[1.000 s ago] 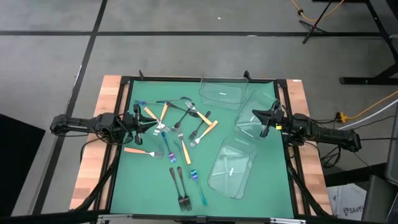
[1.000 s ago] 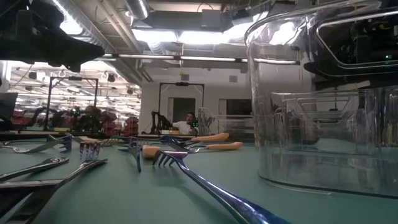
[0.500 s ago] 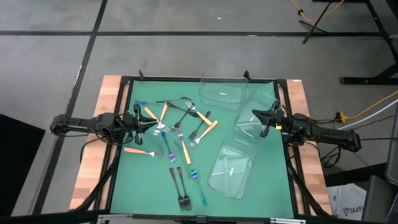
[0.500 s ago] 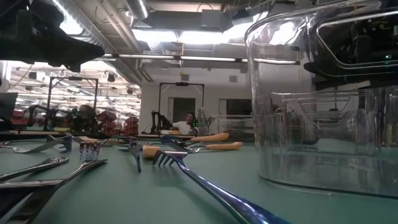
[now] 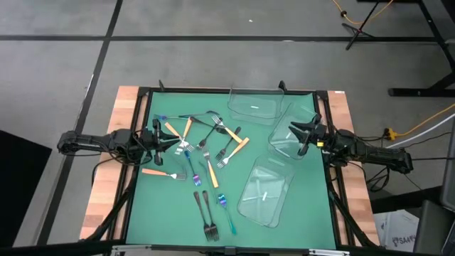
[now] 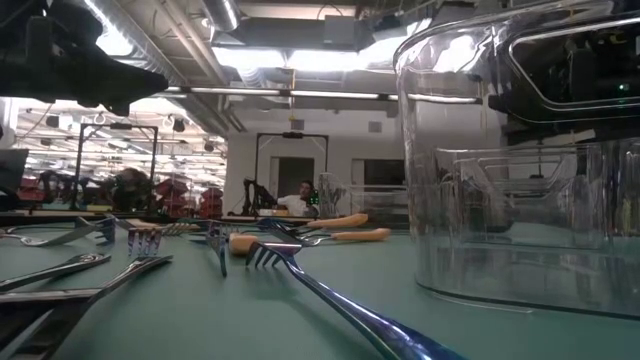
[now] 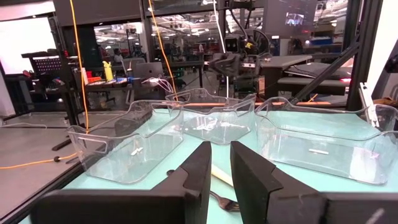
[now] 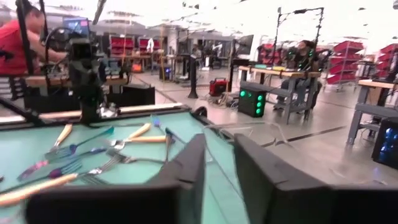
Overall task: Sort silverware by color (type)
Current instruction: Put the orange fork into the top transparent bin
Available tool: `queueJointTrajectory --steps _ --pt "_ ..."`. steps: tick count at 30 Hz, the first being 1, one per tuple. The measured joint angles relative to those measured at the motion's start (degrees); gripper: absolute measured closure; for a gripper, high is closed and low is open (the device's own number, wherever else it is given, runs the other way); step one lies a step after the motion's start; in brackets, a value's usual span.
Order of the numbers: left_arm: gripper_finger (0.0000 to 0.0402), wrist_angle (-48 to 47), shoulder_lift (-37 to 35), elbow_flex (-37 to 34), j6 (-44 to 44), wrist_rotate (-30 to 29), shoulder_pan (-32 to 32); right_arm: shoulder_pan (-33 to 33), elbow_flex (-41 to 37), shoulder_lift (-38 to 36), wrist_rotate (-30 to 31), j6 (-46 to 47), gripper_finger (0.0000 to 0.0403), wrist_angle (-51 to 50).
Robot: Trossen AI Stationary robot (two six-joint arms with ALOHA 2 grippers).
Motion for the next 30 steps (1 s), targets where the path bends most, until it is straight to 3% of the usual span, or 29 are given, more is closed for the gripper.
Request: queueJointTrajectory --steps 7,12,17,21,26,30 --pt "0.0348 0.0 0.0 0.0 0.0 0.0 0.0 0.0 0.0 0.0 0.0 2.5 0.0187 0.7" --pt "0.0348 0.0 0.0 0.0 0.0 0.0 0.0 0.0 0.0 0.0 -0.8 6.6 0.0140 3.9" --pt "0.0348 0.0 0.0 0.0 0.0 -0.1 0.0 0.0 0.1 0.0 -4.2 7.4 0.0128 12.6" --pt "0.0348 0.0 0.0 0.0 0.0 -0.1 0.0 0.0 3.9 1.8 -4.1 7.3 0.0128 12.6" --pt "0.0348 0.0 0.0 0.0 0.0 -0.1 0.0 0.0 11.2 9.7 -3.6 7.3 0.0127 11.4" --pt "0.0348 0.0 0.0 0.0 0.0 -0.1 0.0 0.0 18.7 20.3 -2.6 8.1 0.0127 8.1"
